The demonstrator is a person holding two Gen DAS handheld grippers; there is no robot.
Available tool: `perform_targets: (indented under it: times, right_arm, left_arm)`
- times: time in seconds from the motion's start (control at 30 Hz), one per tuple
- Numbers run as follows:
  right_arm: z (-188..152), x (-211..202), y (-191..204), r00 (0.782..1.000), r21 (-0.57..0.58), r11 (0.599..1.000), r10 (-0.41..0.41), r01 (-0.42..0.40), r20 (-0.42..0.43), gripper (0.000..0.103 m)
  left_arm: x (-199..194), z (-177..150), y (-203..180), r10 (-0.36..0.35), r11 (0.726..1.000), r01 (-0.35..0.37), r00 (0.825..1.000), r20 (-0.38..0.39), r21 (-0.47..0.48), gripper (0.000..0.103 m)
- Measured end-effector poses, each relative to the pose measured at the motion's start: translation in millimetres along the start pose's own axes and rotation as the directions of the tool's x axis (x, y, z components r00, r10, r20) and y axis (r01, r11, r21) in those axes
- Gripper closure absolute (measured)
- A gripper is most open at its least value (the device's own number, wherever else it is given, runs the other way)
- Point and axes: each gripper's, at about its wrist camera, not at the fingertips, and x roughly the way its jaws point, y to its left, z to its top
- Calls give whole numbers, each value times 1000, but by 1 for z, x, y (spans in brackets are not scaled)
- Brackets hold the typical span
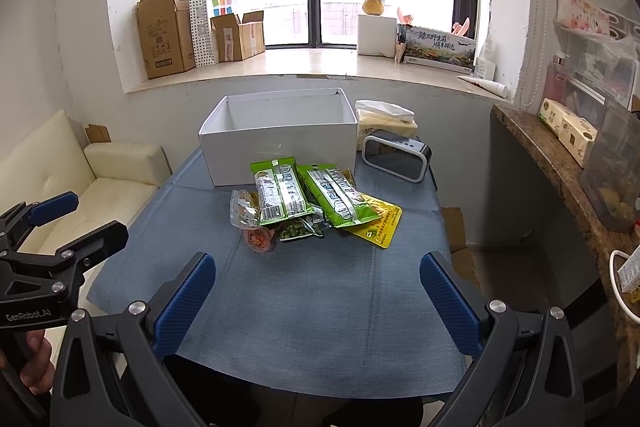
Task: Organize snacks
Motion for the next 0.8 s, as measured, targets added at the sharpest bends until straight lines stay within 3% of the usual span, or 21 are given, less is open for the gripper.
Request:
perform_targets:
  times: [0.53, 0.73, 0.8]
  right_arm:
    - [-2, 7, -2, 1000, 2, 1000, 13, -13, -2, 0]
    - [-2, 10, -4, 999, -1, 999, 49, -49, 20, 0]
    - [-2, 12, -5, 996, -27, 998, 59, -58, 64, 0]
  left_arm:
    - [2, -1, 2, 0, 1000, 0, 1000, -4, 5, 0]
    - [6, 2, 5, 1, 1000, -1, 1000, -4, 0, 0]
    - [9, 2, 6, -5, 1000, 5, 1000, -5, -6, 0]
